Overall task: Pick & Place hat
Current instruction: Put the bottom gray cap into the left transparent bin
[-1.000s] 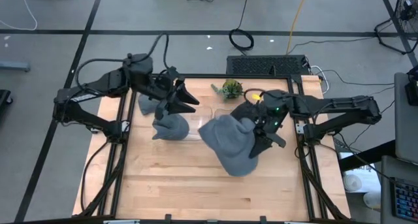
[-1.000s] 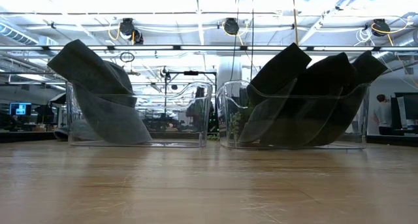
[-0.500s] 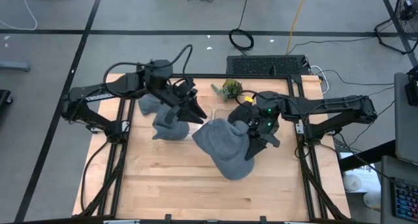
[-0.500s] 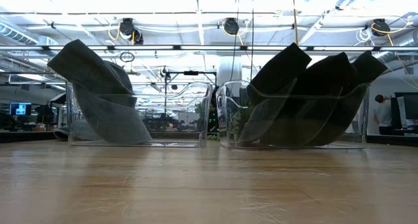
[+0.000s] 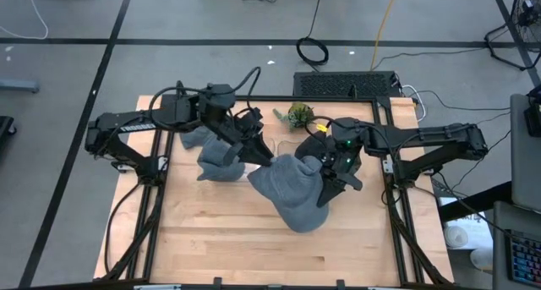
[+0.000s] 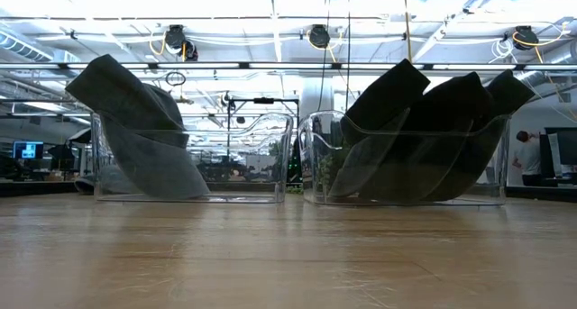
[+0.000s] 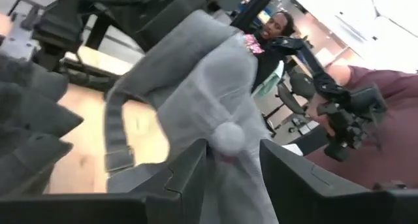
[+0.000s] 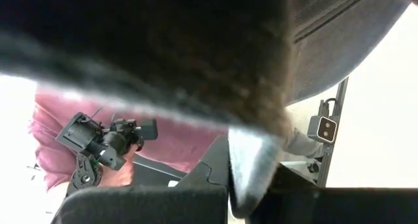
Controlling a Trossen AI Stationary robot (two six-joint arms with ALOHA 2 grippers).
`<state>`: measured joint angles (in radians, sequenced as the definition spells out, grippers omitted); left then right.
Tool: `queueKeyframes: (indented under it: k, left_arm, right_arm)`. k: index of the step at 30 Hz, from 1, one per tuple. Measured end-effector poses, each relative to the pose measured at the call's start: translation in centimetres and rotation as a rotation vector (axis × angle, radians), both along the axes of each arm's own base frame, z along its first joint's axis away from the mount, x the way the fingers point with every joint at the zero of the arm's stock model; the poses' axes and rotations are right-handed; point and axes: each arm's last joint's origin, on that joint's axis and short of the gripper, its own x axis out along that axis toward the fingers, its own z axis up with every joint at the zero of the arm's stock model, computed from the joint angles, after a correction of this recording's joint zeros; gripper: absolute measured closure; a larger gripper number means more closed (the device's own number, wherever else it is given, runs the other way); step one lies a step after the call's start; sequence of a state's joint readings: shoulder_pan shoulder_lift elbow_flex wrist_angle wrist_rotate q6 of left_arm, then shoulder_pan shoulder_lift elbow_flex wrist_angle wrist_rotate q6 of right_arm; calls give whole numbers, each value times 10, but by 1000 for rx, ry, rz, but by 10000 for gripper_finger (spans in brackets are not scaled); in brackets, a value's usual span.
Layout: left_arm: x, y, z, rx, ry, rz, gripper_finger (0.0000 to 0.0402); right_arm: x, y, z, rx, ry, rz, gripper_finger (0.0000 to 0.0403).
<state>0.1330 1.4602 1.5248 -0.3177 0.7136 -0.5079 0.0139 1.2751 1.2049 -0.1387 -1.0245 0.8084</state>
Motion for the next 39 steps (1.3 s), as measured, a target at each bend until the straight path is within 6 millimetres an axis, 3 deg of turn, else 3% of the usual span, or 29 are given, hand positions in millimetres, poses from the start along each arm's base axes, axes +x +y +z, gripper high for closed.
queueKeyframes:
  k: [7, 23, 26, 31, 39]
  left_arm:
    - [3, 2, -3, -1, 17, 44, 254]
    - [10, -18, -1, -17, -33, -58, 256]
    - [12, -18, -1, -34, -38, -72, 278]
    - [12, -18, -2, -63, -13, -74, 358]
    - [12, -15, -2, -91, 10, -52, 358]
  right_arm:
    - [0, 0, 0, 0, 1, -1, 403]
    - [0, 0, 0, -6, -7, -5, 403]
    - [0, 0, 0, -2, 0, -8, 403]
    - [0, 0, 0, -3, -1, -8, 403]
    - [0, 0, 0, -11, -18, -1, 391]
